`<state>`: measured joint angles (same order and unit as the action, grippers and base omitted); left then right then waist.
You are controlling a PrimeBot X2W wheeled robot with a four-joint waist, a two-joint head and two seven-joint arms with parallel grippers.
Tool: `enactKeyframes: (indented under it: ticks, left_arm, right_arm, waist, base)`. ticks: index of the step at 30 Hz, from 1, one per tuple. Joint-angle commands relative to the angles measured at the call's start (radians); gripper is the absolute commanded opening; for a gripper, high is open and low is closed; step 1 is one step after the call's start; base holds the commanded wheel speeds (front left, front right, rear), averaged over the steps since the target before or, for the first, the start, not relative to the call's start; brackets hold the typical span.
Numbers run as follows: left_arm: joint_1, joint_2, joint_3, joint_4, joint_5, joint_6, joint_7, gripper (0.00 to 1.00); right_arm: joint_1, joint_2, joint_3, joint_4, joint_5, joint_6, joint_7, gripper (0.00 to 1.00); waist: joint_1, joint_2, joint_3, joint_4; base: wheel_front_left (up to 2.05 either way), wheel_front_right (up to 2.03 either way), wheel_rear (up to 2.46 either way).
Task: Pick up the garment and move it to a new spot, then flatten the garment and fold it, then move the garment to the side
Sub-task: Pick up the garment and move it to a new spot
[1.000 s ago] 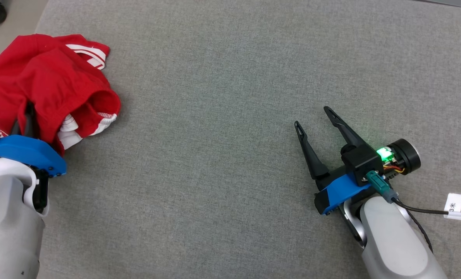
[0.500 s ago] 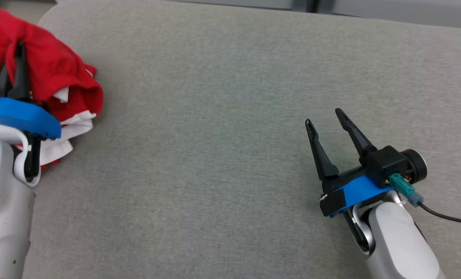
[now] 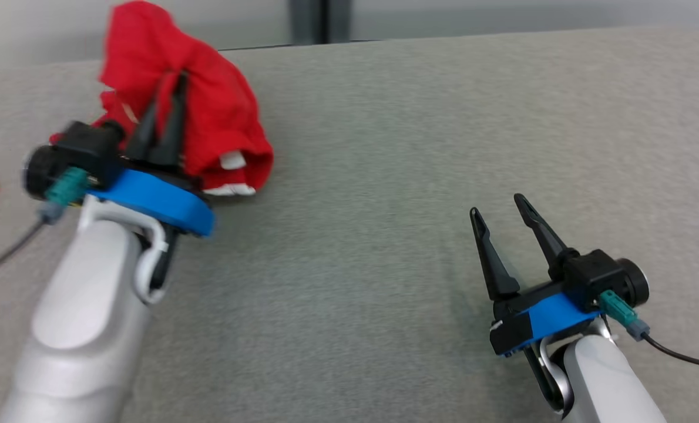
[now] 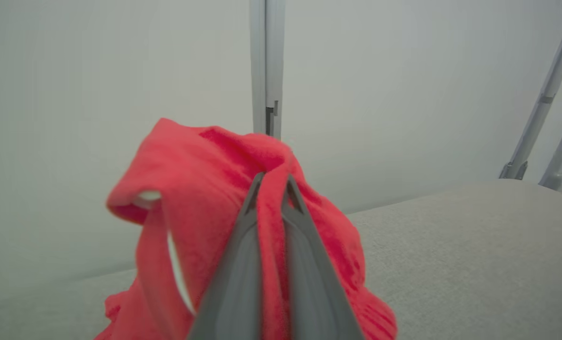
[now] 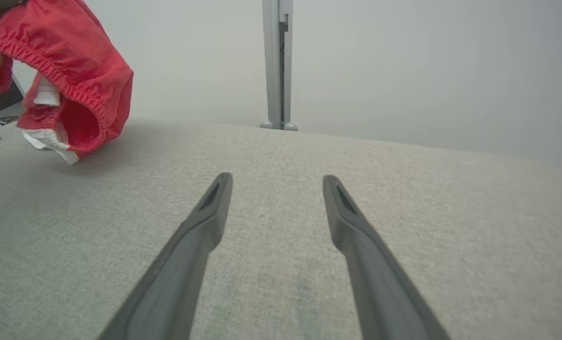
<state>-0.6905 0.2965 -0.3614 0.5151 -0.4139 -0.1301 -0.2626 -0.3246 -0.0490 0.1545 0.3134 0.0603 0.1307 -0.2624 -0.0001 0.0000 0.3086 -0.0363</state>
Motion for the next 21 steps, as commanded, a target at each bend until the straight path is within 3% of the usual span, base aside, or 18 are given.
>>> enactKeyframes:
  ticks: [1,10,16,19,20,21]
  left_arm:
    - [0.023,-0.019,-0.032,-0.012,-0.003,-0.001,-0.003,0.0]
    - [0.084,-0.11,-0.179,-0.051,-0.003,-0.001,-0.003,0.0]
    - [0.117,-0.115,-0.281,-0.071,-0.004,-0.001,-0.003,0.0]
    - [0.14,-0.112,-0.279,-0.058,-0.001,-0.001,-0.003,0.0]
    - [0.151,-0.113,-0.274,-0.054,0.005,-0.001,-0.003,0.25]
    - [0.165,-0.115,-0.262,-0.045,0.007,-0.001,-0.003,1.0]
  right_arm:
    - [0.02,-0.002,-0.004,-0.005,0.008,0.0,-0.004,1.0]
    - [0.052,-0.002,-0.012,-0.023,0.039,0.0,-0.004,1.0]
    - [0.07,-0.002,-0.015,-0.026,0.048,0.0,-0.004,1.0]
    - [0.075,-0.002,-0.015,-0.018,0.056,0.0,-0.004,1.0]
    - [0.077,-0.002,-0.018,-0.015,0.058,0.0,-0.004,1.0]
    - [0.077,-0.002,-0.015,-0.011,0.057,0.0,-0.004,1.0]
  waist:
    - [0.0001,0.0,-0.032,-0.063]
    - [0.0001,0.0,-0.023,-0.177]
    - [0.0001,0.0,-0.031,-0.186]
    - [0.0001,0.0,-0.042,-0.167]
    - [0.0001,0.0,-0.046,-0.158]
    - [0.0001,0.0,-0.051,-0.149]
  base:
    - [0.0,0.0,0.0]
    - [0.0,0.0,0.0]
    - [0.0,0.0,0.0]
    - [0.0,0.0,0.0]
    - [0.0,0.0,0.0]
    - [0.0,0.0,0.0]
